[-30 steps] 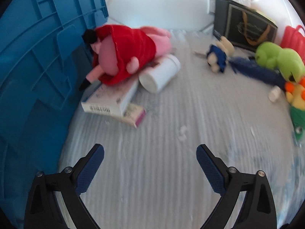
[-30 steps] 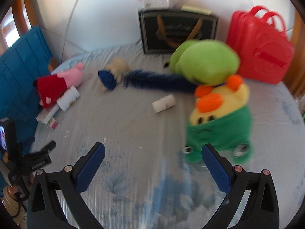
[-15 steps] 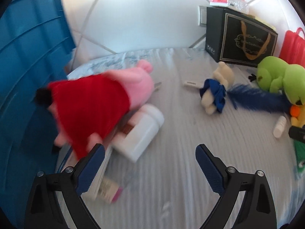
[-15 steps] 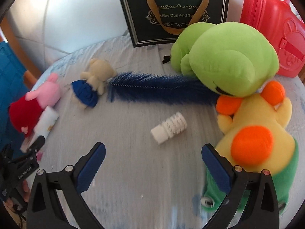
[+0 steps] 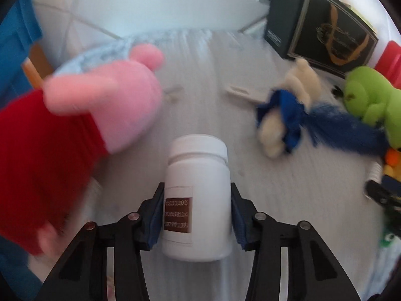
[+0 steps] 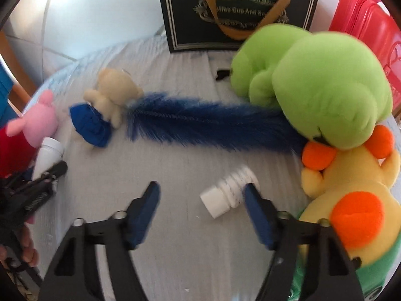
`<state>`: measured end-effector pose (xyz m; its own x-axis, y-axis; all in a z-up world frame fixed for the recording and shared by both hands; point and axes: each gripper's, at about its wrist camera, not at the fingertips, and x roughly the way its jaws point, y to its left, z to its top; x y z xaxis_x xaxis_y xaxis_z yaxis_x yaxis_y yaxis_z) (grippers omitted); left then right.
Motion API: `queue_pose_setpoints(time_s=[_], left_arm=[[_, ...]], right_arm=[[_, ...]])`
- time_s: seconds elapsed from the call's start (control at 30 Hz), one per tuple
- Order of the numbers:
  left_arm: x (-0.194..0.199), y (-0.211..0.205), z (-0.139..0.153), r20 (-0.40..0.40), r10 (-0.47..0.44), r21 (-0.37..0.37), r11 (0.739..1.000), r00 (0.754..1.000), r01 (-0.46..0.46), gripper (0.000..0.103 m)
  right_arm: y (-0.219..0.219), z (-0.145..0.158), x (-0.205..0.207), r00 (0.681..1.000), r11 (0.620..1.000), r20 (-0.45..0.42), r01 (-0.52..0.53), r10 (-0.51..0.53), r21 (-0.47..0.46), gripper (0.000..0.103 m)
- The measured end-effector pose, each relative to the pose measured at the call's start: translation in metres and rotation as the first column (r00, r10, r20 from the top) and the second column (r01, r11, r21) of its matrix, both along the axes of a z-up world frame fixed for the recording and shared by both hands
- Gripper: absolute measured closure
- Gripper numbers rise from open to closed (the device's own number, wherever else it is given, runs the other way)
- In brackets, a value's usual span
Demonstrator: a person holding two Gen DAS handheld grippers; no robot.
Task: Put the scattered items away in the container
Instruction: 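Grasp the white pill bottle with the left tool while the right tool grasps the small white bottle, then carry both bottles over the blue crate and open both tools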
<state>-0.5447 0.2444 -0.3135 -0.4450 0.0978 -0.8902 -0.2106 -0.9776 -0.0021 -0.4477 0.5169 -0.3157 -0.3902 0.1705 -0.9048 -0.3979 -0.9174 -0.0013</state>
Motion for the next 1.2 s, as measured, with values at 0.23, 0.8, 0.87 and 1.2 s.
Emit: queue_pose_setpoints(time_s=[0.23, 0.8, 0.87, 1.2], left_arm=[[0.017, 0.019, 0.002, -0.033, -0.019, -0.039, 0.999, 0.999, 0.018, 0.058], [0.028, 0.028, 0.000, -0.055, -0.001, -0.054, 0.999, 0.998, -0.002, 0.057], [0.030, 0.029, 0.000, -0.065, 0.012, -0.069, 0.997, 0.998, -0.017, 0.053], [0.042, 0.030, 0.009, -0.065, 0.028, -0.074, 0.997, 0.997, -0.033, 0.057]], right_arm=[[0.028, -0.009, 0.012, 1.000, 0.998, -0.003, 0.030, -0.030, -0.055, 0.059], [0.029, -0.016, 0.008, 0.999, 0.998, -0.047, 0.014, -0.017, -0.058, 0.059], [0.030, -0.015, 0.010, 0.998, 0.998, -0.056, 0.014, -0.018, -0.064, 0.058], [0.030, -0.012, 0.022, 0.998, 0.997, -0.049, -0.053, 0.050, -0.052, 0.076]])
